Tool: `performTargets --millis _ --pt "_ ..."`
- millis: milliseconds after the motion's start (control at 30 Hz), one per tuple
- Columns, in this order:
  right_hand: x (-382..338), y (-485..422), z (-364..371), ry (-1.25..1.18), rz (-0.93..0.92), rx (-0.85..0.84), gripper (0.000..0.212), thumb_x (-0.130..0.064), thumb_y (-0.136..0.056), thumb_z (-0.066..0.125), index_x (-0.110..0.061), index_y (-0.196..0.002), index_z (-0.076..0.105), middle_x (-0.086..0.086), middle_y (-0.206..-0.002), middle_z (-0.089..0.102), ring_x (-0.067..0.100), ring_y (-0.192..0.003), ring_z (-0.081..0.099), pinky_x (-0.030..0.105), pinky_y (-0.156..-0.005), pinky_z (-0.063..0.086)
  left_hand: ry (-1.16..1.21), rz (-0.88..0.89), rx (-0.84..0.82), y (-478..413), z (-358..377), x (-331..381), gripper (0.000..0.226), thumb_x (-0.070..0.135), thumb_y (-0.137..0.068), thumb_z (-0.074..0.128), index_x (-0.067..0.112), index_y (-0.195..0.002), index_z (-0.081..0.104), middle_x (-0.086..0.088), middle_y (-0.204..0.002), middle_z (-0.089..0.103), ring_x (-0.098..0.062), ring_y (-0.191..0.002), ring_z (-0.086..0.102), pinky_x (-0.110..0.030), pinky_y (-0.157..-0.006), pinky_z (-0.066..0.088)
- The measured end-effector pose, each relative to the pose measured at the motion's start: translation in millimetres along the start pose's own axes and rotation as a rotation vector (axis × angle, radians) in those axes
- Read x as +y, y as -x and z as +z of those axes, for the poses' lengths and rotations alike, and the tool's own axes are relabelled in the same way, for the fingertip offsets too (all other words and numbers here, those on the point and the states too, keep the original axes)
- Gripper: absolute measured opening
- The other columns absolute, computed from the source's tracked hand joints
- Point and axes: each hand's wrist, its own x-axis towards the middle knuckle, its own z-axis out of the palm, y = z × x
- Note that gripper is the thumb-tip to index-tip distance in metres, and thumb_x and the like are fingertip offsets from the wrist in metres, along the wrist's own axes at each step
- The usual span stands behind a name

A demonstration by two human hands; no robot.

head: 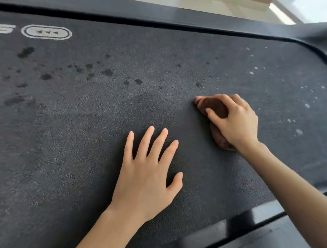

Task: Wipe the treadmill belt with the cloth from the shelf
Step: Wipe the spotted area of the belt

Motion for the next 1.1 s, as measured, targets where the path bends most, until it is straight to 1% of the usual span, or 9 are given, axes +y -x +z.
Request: performTargets --millis 133,267,433,567,633,733,833,1000,1100 --pt "-1.0 -9.8 4.5 0.029 0.013 -0.002 0.034 -0.042 -0.088 0.062 -0.025 -0.117 0.062 0.008 -0.103 0.06 0.032 -0.103 0.056 0.038 -0.079 0.044 0.023 -0.002 -0.006 -0.2 -0.7 0.2 0.064 0.05 -0.083 0.035 0.016 -0.134 0.053 -0.011 -0.145 0.043 -0.035 -0.137 0.033 -0.062 -0.108 0.022" --pt "-18.1 35.4 -8.8 0.059 0.11 -0.001 0.035 -0.042 -0.088 0.06 -0.025 -0.117 0.062 0.008 -0.102 0.059 0.031 -0.1 0.055 0.039 -0.082 0.043 0.057 0.001 0.007 0.0 -0.3 0.2 0.065 0.049 -0.083 0.032 0.014 -0.133 0.055 -0.013 -0.143 0.045 -0.037 -0.136 0.034 -0.064 -0.107 0.022" --pt "-40.0 134.3 -45.2 0.048 -0.053 -0.02 0.036 -0.047 -0.084 0.052 -0.027 -0.112 0.065 -0.001 -0.097 0.059 0.02 -0.09 0.056 0.032 -0.076 0.046 0.097 0.007 -0.002 -1.1 -0.1 -0.8 0.067 0.048 -0.082 0.029 0.013 -0.132 0.055 -0.016 -0.142 0.046 -0.038 -0.135 0.035 -0.064 -0.107 0.021" --pt "-27.6 127.2 -46.8 0.017 -0.16 -0.026 0.03 -0.044 -0.083 0.055 -0.033 -0.11 0.062 -0.003 -0.093 0.06 0.016 -0.088 0.057 0.028 -0.073 0.047 0.106 0.013 0.01 -1.3 -0.2 -1.0 0.064 0.047 -0.082 0.039 0.013 -0.133 0.054 -0.016 -0.143 0.045 -0.038 -0.136 0.033 -0.063 -0.109 0.018" --pt "-14.7 100.0 -40.6 0.068 -0.022 -0.015 0.035 -0.049 -0.081 0.053 -0.032 -0.111 0.063 -0.002 -0.095 0.061 0.017 -0.094 0.057 0.029 -0.073 0.046 0.084 0.008 -0.007 -0.9 -2.5 -1.3 0.061 0.048 -0.087 0.04 0.015 -0.138 0.048 -0.014 -0.148 0.039 -0.037 -0.139 0.027 -0.062 -0.111 0.014" --pt "11.1 58.7 -31.4 0.139 0.365 -0.033 0.036 -0.047 -0.086 0.055 -0.029 -0.117 0.06 0.005 -0.108 0.059 0.027 -0.107 0.055 0.037 -0.079 0.044 0.057 0.002 -0.04 -0.3 -7.0 -0.2 0.065 0.053 -0.091 0.035 0.021 -0.148 0.03 -0.009 -0.157 0.02 -0.033 -0.145 0.009 -0.059 -0.113 0.002" --pt "3.8 47.5 -26.7 0.179 0.504 -0.057 0.038 -0.044 -0.089 0.054 -0.026 -0.122 0.057 0.009 -0.115 0.056 0.032 -0.111 0.051 0.04 -0.085 0.042 0.05 0.007 -0.035 -0.7 -6.4 -0.8 0.067 0.053 -0.091 0.036 0.022 -0.149 0.027 -0.009 -0.158 0.017 -0.032 -0.145 0.005 -0.058 -0.113 0.0" --pt "-26.7 116.2 -44.9 0.133 0.191 -0.065 0.036 -0.048 -0.086 0.055 -0.028 -0.116 0.061 0.003 -0.099 0.057 0.026 -0.099 0.055 0.037 -0.08 0.046 0.114 0.005 0.007 -1.5 0.1 -2.1 0.064 0.045 -0.081 0.06 0.011 -0.134 0.052 -0.017 -0.145 0.043 -0.039 -0.137 0.031 -0.063 -0.109 0.017" --pt "-26.0 140.4 -56.1 0.173 -0.015 -0.068 0.042 -0.053 -0.082 0.047 -0.029 -0.111 0.065 -0.002 -0.092 0.059 0.024 -0.087 0.06 0.035 -0.072 0.052 0.101 0.013 0.084 -1.0 5.0 2.4 0.056 0.036 -0.081 0.06 0.006 -0.128 0.057 -0.022 -0.138 0.048 -0.044 -0.132 0.037 -0.068 -0.105 0.023"
